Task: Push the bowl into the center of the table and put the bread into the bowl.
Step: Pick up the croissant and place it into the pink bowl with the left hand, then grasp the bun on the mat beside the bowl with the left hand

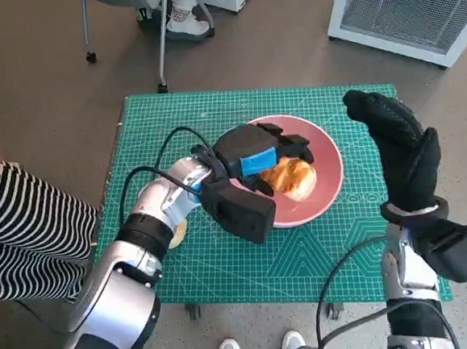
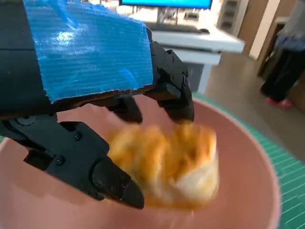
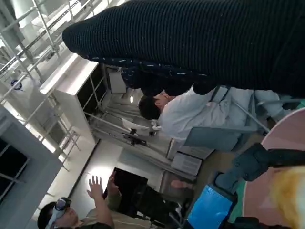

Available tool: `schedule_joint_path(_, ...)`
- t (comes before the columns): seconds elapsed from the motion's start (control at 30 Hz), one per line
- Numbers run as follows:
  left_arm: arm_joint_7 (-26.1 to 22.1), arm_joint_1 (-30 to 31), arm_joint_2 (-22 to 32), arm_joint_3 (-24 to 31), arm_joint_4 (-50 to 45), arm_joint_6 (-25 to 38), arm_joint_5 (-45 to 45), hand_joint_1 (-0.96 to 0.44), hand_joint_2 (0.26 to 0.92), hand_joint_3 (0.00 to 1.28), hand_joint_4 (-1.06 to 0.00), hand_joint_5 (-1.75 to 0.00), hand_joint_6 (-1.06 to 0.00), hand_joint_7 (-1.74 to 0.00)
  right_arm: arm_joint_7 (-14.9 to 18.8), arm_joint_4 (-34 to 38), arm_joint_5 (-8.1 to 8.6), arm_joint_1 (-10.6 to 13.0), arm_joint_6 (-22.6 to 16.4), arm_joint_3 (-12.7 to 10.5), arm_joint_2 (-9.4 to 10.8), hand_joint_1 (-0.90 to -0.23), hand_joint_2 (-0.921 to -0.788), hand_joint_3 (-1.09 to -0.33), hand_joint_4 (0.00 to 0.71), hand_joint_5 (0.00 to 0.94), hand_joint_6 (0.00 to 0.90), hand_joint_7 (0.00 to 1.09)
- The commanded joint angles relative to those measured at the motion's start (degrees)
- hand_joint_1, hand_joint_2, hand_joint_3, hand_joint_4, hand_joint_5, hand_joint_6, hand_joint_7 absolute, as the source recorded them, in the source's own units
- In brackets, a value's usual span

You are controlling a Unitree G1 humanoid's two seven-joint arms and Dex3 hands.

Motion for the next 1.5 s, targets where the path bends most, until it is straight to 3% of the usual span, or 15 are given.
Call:
schedule_joint_path(0.03,-3.14,-0.33,1.40,1.12,-2.16,0.29,-1.77,-0.28,0.783,0.00,-0.15,-0.01,-0.29,-0.13,-0.91,-0.47,-0.70,1.56,1.02,-0.05,0.30,-0.760,-0.921,-0.768,0.156,0.001,0.064,0.46)
schedule_joint_path(0.3,-7.51,2.64,6.46,4.87,-8.20,-2.34,-6.15,-0.33,0.777,0.00,-0.11,0.00,-0.30,-0.10,-1.59,-1.58,-1.08,2.16,1.34,0.24,0.34,-0.757,-0.921,-0.768,0.155,0.000,0.063,0.46)
schedule_joint_path(0.73,-16.71,12.87,20.73,15.48,-22.96,-9.65,-19.49,-0.39,0.779,0.00,-0.07,0.00,-0.27,-0.04,-1.90,-1.80,-1.08,2.37,1.57,0.49,0.42,-0.754,-0.921,-0.767,0.158,0.001,0.062,0.46)
schedule_joint_path(1.17,-26.00,25.91,31.69,25.31,-36.43,-8.59,-32.32,-0.45,0.811,0.01,-0.05,-0.01,-0.27,-0.04,-1.66,-1.71,-1.00,2.21,1.70,1.20,1.01,-0.754,-0.921,-0.768,0.158,0.001,0.064,0.47)
schedule_joint_path(1.5,-27.76,33.65,35.44,27.55,-38.54,-6.61,-30.94,-0.45,0.790,0.00,-0.09,-0.02,-0.31,-0.06,-0.33,-1.14,0.23,1.88,2.08,1.37,0.86,-0.754,-0.921,-0.769,0.157,0.000,0.063,0.47)
